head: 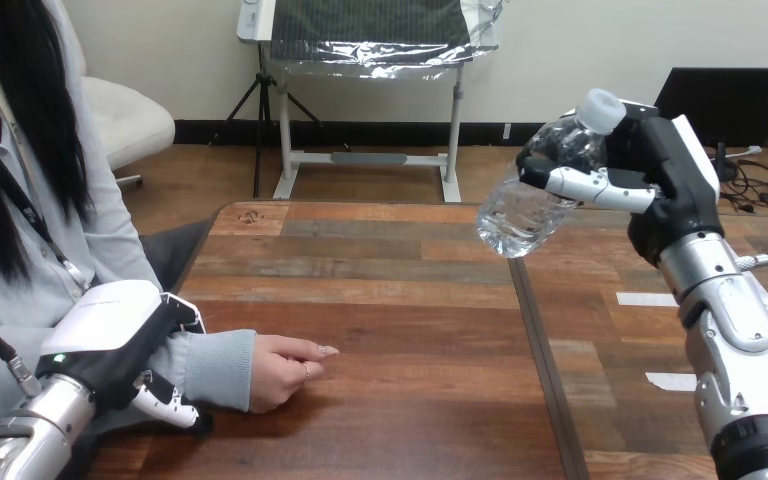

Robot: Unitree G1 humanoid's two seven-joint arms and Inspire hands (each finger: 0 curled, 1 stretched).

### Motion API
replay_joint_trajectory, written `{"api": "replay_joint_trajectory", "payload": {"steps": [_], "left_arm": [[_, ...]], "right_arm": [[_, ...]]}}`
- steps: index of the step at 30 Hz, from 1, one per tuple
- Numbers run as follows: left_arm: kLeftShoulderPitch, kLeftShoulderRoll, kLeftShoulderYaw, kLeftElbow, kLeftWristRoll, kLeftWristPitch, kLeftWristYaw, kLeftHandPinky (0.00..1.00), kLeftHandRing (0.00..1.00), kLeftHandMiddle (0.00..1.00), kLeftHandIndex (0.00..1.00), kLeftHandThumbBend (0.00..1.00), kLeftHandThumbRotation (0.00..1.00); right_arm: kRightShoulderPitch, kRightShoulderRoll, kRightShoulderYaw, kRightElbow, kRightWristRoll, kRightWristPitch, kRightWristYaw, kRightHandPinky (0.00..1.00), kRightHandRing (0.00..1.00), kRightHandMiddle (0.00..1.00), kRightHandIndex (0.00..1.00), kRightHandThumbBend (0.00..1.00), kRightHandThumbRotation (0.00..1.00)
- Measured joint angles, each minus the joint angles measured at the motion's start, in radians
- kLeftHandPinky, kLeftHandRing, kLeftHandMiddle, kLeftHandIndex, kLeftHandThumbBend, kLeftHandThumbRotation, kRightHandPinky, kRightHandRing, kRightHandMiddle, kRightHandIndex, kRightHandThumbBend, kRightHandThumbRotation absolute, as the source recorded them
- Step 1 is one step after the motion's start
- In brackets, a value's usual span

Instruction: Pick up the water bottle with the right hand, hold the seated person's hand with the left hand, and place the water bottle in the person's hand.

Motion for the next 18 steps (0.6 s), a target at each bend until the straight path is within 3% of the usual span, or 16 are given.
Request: {"api": "replay_joint_trajectory", "payload": {"steps": [18], "left_arm": [[0.0,-0.004,-0.009,-0.001,0.0,0.003,0.019,0.24,0.3,0.38,0.39,0.93,0.0]], "right_arm": [[-0.005,0.029,0.023,0.069,-0.023,-0.047,0.008,0.16,0.2,0.34,0.39,0.75,0.0]]}}
